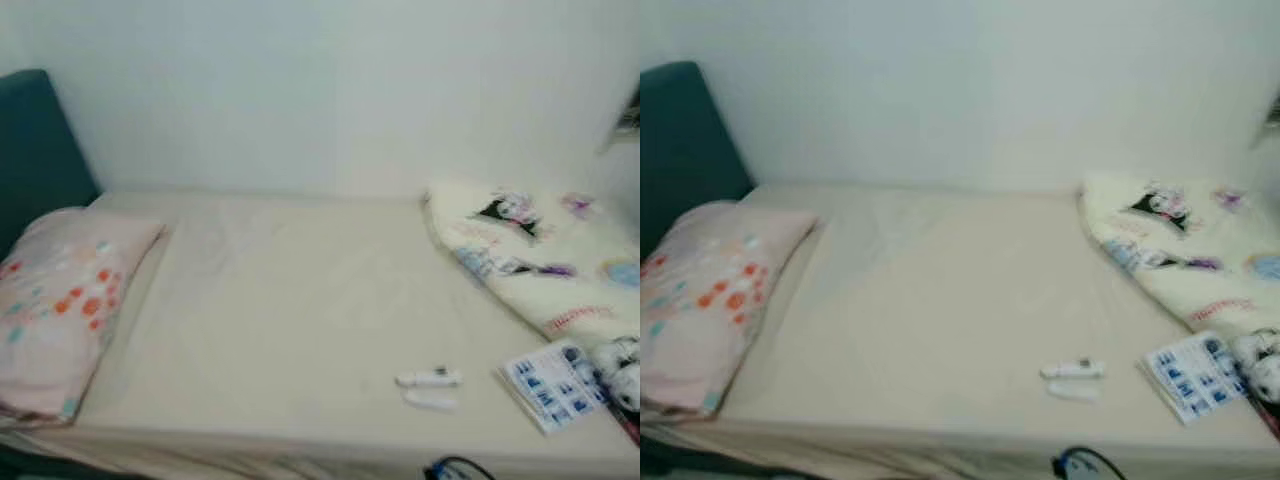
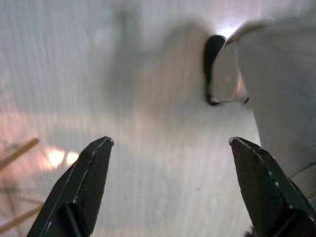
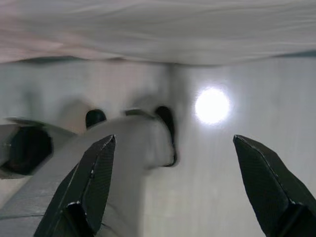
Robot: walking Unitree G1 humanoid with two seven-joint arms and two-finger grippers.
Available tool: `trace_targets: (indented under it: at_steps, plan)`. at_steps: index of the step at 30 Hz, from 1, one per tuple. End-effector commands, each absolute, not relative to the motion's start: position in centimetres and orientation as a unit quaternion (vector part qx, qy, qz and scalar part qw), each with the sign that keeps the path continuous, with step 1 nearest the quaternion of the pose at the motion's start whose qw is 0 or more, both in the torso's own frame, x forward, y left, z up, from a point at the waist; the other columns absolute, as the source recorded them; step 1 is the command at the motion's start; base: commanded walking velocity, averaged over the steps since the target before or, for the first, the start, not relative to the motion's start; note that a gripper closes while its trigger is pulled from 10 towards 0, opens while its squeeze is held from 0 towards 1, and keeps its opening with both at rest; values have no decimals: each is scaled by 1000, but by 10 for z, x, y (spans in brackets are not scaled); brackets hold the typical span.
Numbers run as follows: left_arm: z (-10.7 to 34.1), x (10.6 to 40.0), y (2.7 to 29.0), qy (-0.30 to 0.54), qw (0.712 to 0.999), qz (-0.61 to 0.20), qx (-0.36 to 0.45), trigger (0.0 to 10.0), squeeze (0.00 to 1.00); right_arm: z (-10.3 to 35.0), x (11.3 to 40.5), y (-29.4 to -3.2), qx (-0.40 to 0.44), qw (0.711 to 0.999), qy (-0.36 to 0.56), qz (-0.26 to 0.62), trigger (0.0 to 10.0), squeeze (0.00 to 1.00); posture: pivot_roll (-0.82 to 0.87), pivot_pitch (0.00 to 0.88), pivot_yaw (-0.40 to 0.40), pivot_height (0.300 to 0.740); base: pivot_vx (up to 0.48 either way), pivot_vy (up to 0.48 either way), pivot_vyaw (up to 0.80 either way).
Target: Clean up the room
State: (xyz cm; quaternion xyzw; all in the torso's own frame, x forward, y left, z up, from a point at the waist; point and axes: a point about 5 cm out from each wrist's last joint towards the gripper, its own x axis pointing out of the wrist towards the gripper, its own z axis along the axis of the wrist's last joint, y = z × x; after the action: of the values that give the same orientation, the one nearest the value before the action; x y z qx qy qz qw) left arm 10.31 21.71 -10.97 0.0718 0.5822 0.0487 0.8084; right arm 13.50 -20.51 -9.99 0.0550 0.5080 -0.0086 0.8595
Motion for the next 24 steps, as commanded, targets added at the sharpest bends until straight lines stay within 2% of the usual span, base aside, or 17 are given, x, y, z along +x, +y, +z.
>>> trace_targets:
  at_steps: [1,3,4,5,11,15,19,21,24]
  plan:
    - [-108,109,217,575,813,44,74,10000,0,-100,132,-210,59,857,511,-22,10000,0,-100,0,-34,740,0,-480,0]
    - [-108,109,217,576,813,43,74,10000,0,-96,133,-227,63,860,505,-33,10000,0,-102,0,-32,740,0,-480,0]
    - [-108,109,217,576,813,43,74,10000,0,-96,133,-227,63,860,505,-33,10000,0,-102,0,-32,740,0,-480,0]
    - [-108,109,217,576,813,42,75,10000,0,-90,136,-243,69,866,494,-37,10000,0,-104,0,-32,740,0,-480,0]
    - [-108,109,216,576,813,41,75,10000,0,-86,138,-256,67,868,490,-43,10000,0,-103,0,-33,740,0,-480,0]
    - [-108,108,216,578,812,43,74,10000,0,-88,138,-252,64,864,497,-46,10000,0,-103,0,-33,740,0,-480,0]
    - [-109,106,216,581,810,52,65,10000,0,-89,144,-240,63,866,495,-43,10000,0,-102,0,-34,740,0,0,0]
    - [-109,107,217,580,810,51,70,10000,0,-87,159,-224,68,874,479,-37,10000,0,-101,0,-32,740,0,0,0]
    - [-108,108,218,578,811,55,74,10000,0,-83,174,-216,72,884,460,-36,10000,0,-101,0,-32,740,0,0,0]
